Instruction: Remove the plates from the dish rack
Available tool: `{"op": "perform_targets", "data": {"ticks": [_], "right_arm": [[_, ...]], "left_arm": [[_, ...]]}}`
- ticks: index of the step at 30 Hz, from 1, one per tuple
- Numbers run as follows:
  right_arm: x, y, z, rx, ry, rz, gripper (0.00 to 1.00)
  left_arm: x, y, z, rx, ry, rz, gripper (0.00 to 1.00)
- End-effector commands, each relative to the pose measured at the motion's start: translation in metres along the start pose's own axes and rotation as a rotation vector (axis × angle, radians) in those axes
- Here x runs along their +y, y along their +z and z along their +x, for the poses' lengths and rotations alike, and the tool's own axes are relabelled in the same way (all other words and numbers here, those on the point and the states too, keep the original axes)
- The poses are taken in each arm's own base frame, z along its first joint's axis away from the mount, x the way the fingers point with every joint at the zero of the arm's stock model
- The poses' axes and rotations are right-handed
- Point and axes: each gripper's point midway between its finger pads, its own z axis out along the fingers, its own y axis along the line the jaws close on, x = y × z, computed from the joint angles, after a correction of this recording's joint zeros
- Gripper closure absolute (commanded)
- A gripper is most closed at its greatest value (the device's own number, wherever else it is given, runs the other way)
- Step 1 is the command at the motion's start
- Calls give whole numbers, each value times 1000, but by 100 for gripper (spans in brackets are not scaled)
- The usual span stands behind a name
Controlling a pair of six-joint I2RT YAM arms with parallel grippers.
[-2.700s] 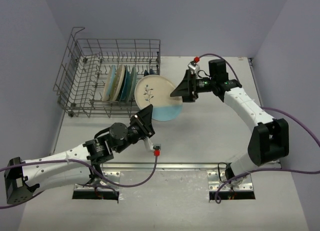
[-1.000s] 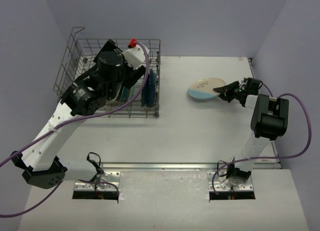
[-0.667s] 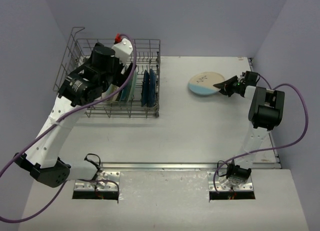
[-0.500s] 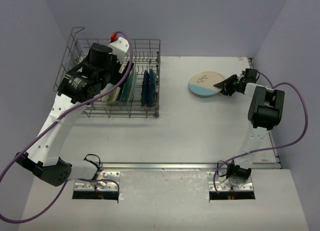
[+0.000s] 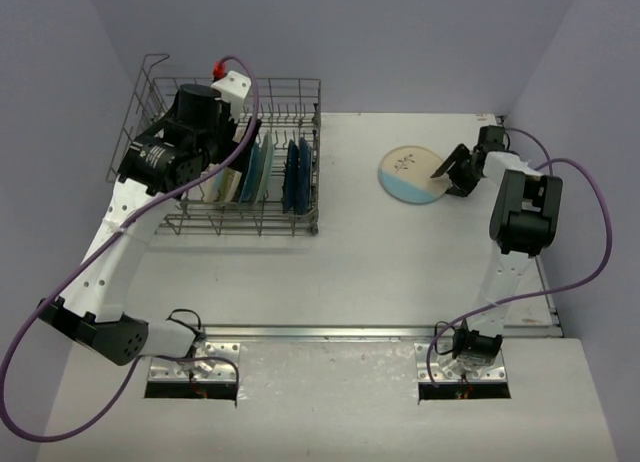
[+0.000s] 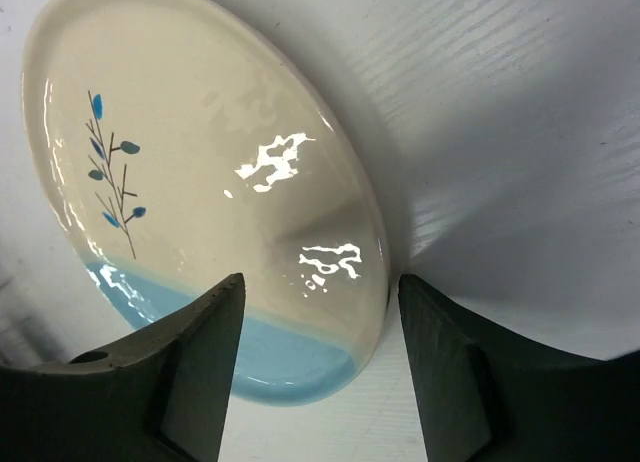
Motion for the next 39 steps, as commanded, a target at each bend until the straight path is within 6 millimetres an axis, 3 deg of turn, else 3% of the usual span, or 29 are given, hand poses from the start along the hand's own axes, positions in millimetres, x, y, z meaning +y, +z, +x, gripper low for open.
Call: {"op": "perform_targets", "data": {"ticks": [1,5,8,9,10,16,19,23,29,33,39], "right_arm": [[-2,-14,-13,-77,-188,135,32],[5,-21,-11,-92,-274,142,27],[29,-43,-9,-136,-379,98,12],[40,-58,-12,-168,-418,72,3],[46,-68,-13,-186,-441,55,2],[89,-138,-17,-300,-560,-73,1],[103,-175,-9,-356,-613,-145,1],[111,-214,3,-445,-704,-203,1],[110,-246,24,-518,-789,-259,1],[114,-275,31,-591,-825,-291,1],[111,-293,31,-643,-854,-269,1]], "left_arm": [[14,-4,-9,-32,-84,-7,0],[15,3,-3,-8,-164,61,0],[23,13,14,39,-244,110,1],[21,18,20,58,-251,130,4],[20,22,23,64,-255,133,5],[14,54,40,93,-246,142,17],[15,76,53,127,-218,117,28],[17,96,65,155,-206,74,35],[22,119,73,180,-190,29,46],[20,135,81,202,-178,21,48],[10,158,95,229,-185,37,46]]}}
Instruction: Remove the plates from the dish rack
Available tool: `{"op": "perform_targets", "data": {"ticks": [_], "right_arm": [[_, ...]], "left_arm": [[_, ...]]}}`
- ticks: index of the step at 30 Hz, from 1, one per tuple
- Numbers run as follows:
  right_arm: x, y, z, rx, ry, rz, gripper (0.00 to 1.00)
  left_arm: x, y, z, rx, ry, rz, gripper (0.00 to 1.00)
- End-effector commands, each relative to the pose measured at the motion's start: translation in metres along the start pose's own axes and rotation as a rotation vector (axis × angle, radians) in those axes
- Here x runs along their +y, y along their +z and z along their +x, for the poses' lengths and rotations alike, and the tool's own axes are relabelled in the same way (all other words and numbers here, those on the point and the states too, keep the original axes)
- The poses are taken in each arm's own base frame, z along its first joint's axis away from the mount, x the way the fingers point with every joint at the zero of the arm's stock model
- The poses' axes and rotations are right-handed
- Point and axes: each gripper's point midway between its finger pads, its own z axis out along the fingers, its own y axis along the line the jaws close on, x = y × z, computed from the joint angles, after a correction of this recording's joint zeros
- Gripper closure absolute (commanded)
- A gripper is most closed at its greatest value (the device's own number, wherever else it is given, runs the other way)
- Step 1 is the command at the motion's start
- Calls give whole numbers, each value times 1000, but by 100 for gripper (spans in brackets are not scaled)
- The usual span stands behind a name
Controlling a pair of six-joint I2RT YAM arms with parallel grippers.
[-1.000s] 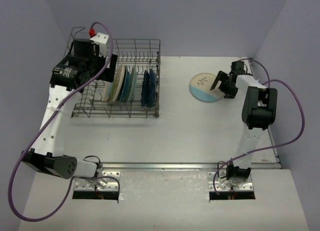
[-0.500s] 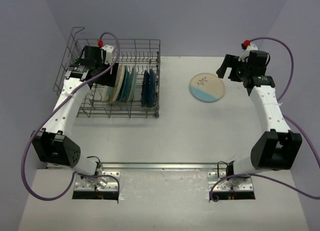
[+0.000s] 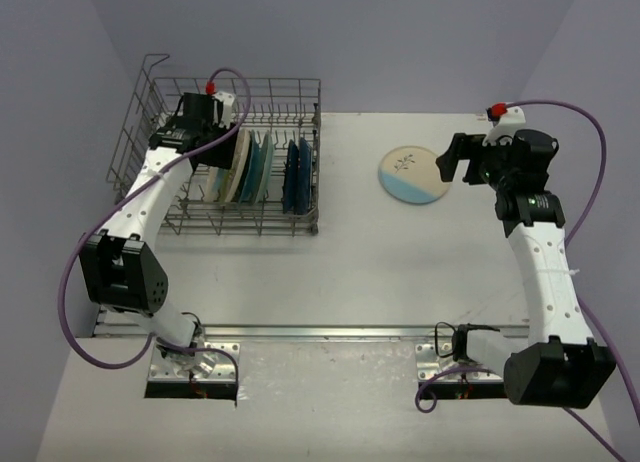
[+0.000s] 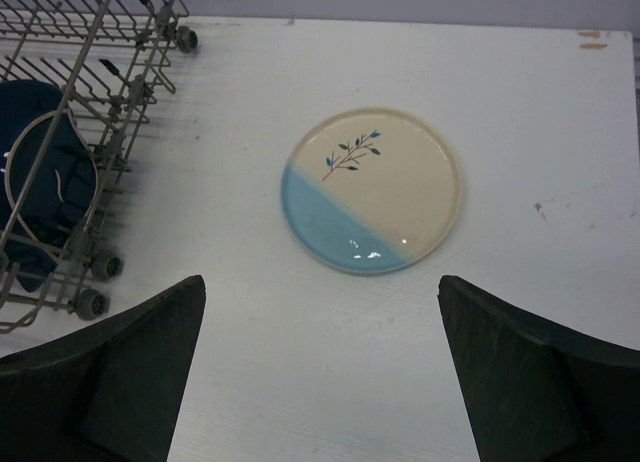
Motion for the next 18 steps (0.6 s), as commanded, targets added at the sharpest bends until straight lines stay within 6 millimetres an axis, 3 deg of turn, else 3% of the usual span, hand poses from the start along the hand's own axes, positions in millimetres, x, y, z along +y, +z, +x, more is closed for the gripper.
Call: {"op": "perform_targets", "data": {"ticks": [1,6,11,15,18], "right_arm": [[-2,-7,-15,-52,-55,16,1],[-10,-4,1,9,-21,60,1],[-2,-8,6,18,-26,22,1],[0,-10,7,10,-31,14,1],[1,-10,12,17,-18,10,1]], "left_arm": [[1,18,-6,-30,-16,-12,46],[-1,32,-3,-22,-36,-18,51],[-2,40,-1,-23,-38,-25,65],[3,38,-7,-48,-36,-44,74],[5,34,-10,-53,-37,-53,86]]}}
